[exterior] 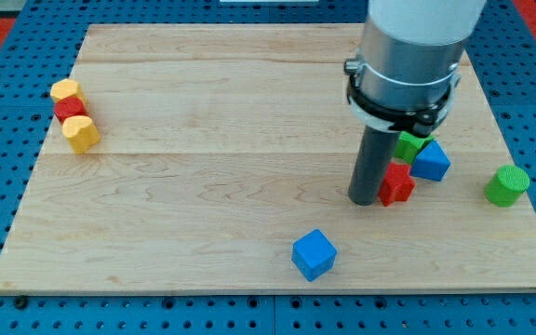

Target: Slide the red star to the yellow heart

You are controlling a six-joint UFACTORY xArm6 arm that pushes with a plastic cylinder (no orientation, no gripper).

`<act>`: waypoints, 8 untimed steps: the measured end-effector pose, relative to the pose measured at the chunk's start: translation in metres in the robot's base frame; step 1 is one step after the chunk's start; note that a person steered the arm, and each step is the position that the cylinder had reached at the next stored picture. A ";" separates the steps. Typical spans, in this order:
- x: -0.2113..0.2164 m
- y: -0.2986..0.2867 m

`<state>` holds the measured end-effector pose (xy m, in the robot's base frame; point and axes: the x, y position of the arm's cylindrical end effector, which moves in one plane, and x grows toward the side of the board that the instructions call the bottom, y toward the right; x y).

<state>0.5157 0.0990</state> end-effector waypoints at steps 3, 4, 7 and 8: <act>-0.005 0.082; -0.029 0.011; -0.098 -0.068; -0.110 -0.046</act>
<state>0.4056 0.0526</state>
